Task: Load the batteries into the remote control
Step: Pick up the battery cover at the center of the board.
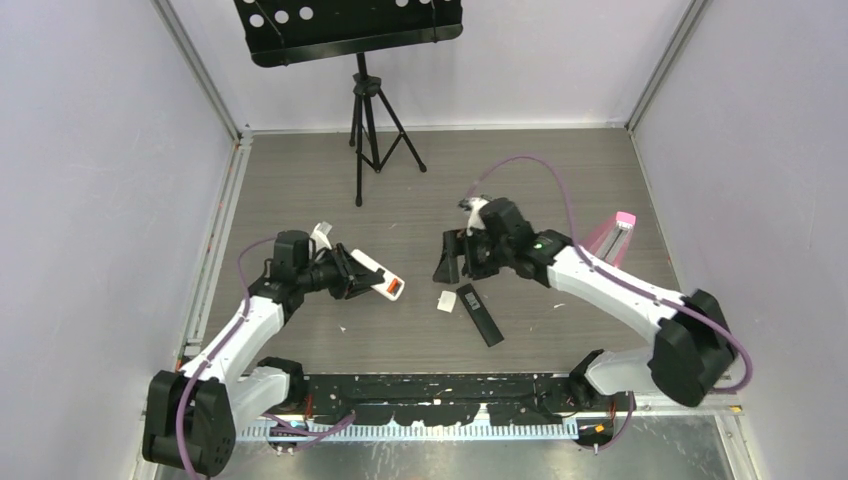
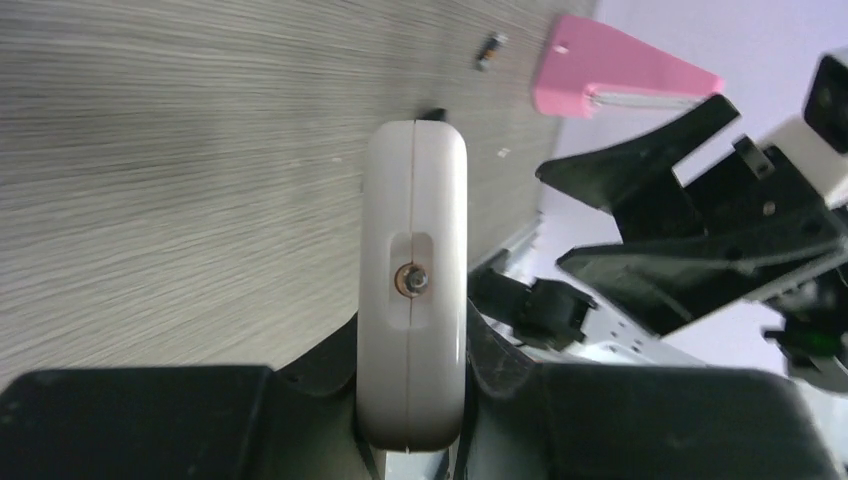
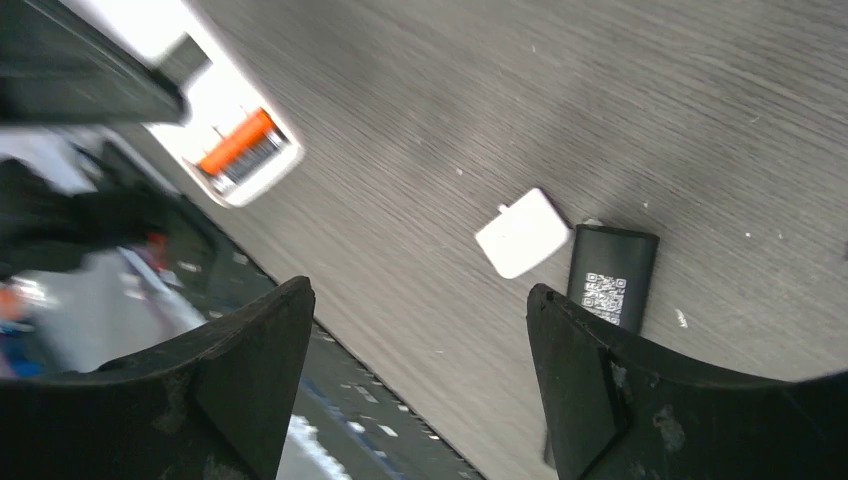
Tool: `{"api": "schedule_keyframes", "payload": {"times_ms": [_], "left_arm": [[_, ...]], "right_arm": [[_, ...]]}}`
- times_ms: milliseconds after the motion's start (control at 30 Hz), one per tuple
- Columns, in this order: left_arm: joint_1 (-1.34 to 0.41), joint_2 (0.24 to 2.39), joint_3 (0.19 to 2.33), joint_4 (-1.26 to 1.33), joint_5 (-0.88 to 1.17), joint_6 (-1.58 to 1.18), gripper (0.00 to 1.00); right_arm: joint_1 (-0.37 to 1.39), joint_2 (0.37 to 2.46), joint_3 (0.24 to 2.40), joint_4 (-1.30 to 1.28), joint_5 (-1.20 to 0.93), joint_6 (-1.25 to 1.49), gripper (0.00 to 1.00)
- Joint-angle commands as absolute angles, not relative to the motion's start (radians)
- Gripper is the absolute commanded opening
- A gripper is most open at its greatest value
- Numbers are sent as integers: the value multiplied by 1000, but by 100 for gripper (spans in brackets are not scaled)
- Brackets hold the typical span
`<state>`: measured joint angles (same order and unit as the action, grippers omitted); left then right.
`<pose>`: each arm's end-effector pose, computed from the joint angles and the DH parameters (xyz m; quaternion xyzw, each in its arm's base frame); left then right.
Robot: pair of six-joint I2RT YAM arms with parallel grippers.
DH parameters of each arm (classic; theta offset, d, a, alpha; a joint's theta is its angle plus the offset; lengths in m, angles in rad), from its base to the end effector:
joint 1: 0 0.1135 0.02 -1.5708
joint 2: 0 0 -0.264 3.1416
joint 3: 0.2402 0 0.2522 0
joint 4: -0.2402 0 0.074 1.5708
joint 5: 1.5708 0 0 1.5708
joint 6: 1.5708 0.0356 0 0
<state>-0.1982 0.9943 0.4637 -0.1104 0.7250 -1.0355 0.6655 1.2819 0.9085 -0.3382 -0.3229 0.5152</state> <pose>0.1899 -0.0622 0.2024 -0.1945 0.8282 -0.5011 0.1586 0.2104 0.1795 0.2627 -0.1341 0.8898 0.3502 0.2602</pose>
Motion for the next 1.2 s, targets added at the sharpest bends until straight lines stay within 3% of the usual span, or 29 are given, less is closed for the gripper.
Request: {"api": "schedule_keyframes", "payload": {"times_ms": [0,200,567,1167], "left_arm": [[-181,983,559,-363,563,-863,0],[-172,1002,582,-393,546,-832,0],[-172,1013,589,-393,563,-814,0],[-172,1011,589,-396,587,-802,0]], "right_arm": [[800,1413,1024,-515,-106,250,82],[914,1594,1123,-619,42,144,76],[927,1783,1203,-632,49,45,74],[908,1848,1189,-663,-64,-53,74]]}}
